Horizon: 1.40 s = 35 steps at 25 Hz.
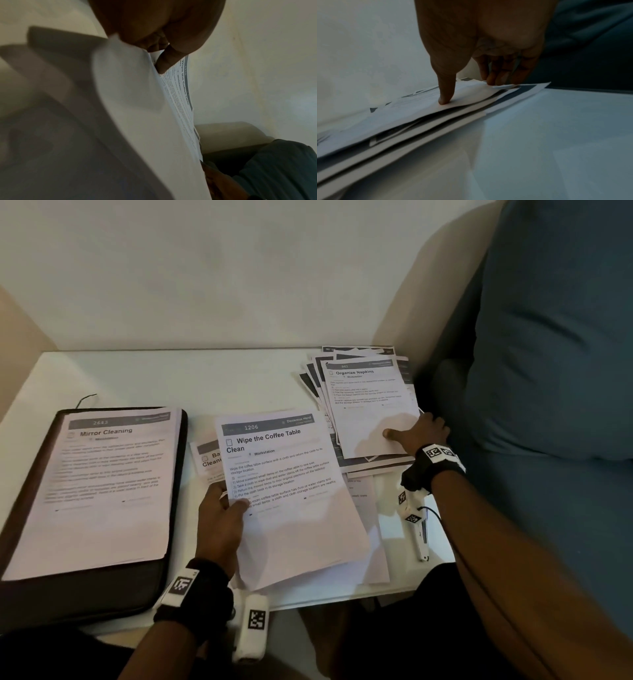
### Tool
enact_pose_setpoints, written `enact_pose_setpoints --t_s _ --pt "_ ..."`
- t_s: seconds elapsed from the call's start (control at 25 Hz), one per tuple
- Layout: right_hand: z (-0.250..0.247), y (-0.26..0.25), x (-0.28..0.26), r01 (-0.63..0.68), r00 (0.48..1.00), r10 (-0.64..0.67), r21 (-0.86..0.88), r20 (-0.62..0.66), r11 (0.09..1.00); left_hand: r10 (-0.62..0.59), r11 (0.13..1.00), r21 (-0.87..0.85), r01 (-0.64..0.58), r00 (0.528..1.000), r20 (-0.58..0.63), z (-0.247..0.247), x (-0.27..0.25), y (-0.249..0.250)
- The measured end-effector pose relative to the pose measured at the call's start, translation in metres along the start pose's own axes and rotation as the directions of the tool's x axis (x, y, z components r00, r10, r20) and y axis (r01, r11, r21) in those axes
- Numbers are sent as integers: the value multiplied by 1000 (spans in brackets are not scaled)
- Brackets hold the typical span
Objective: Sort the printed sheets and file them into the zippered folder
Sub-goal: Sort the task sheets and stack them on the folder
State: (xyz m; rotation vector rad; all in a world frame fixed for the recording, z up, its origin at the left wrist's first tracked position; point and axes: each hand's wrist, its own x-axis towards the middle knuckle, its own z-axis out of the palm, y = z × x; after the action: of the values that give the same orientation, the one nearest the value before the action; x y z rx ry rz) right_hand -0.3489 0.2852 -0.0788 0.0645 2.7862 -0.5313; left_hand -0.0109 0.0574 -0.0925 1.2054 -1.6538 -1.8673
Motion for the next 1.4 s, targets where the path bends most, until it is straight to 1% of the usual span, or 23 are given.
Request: enact_pose_setpoints --t_s 0.2,0.28,0.36,0.4,0.52,0.68,0.72,0.8,0.88,0.96,1.0,1.04,1.08,1.12,1.2,1.28,1.36,1.4 --pt "-6 0 1 -52 998 51 30 34 998 -12 1000 -21 12 1000 9 6 -3 0" --pt "-10 1 -2 -94 996 94 48 11 994 -14 1000 -16 14 1000 3 1 -7 -2" --pt "-14 2 -6 -120 991 125 77 -57 990 -23 1000 -12 23 1000 -2 -5 -8 -3" --pt "-15 4 -7 -109 987 118 95 -105 990 -28 1000 -10 28 1000 -5 -7 -8 -3" --pt "-21 6 -22 -20 970 54 142 -239 990 -39 999 1 39 999 -13 -11 -13 -2" --pt "-43 -1 -53 20 928 39 154 -370 988 -37 999 7 38 999 -20 -18 -18 0" --pt "-50 -3 -61 27 916 48 182 -398 983 -42 999 12 43 999 -34 -20 -18 0" --pt "-65 -3 -82 36 903 110 330 -414 943 -76 997 2 76 996 -51 -24 -21 -2" --pt "-70 3 -107 39 901 205 542 -383 840 -111 994 0 111 993 -50 -28 -29 -2" --pt "-60 8 -137 40 917 271 744 -292 667 -136 990 34 138 989 -55 -31 -34 -5" --pt "-50 9 -155 29 932 279 816 -230 577 -143 988 46 146 988 -53 -32 -35 -7" --pt "-36 8 -174 24 951 255 864 -175 502 -150 987 47 152 988 -43 -34 -37 -8" --pt "-21 7 -195 19 968 214 893 -128 450 -168 985 26 168 986 -25 -39 -39 -9" --pt "-6 7 -212 20 981 169 907 -100 422 -193 981 -3 193 981 2 -41 -39 -6" --pt "25 4 -241 7 993 104 893 -60 450 -281 959 -36 283 958 52 -49 -40 -2" --pt "51 4 -261 -29 996 82 857 -16 515 -347 934 -56 354 932 103 -56 -43 7" --pt "68 5 -273 -60 997 68 814 26 577 -363 924 -77 374 922 132 -60 -47 13" --pt "72 5 -279 -50 998 53 782 21 622 -358 925 -84 370 925 130 -61 -48 16"
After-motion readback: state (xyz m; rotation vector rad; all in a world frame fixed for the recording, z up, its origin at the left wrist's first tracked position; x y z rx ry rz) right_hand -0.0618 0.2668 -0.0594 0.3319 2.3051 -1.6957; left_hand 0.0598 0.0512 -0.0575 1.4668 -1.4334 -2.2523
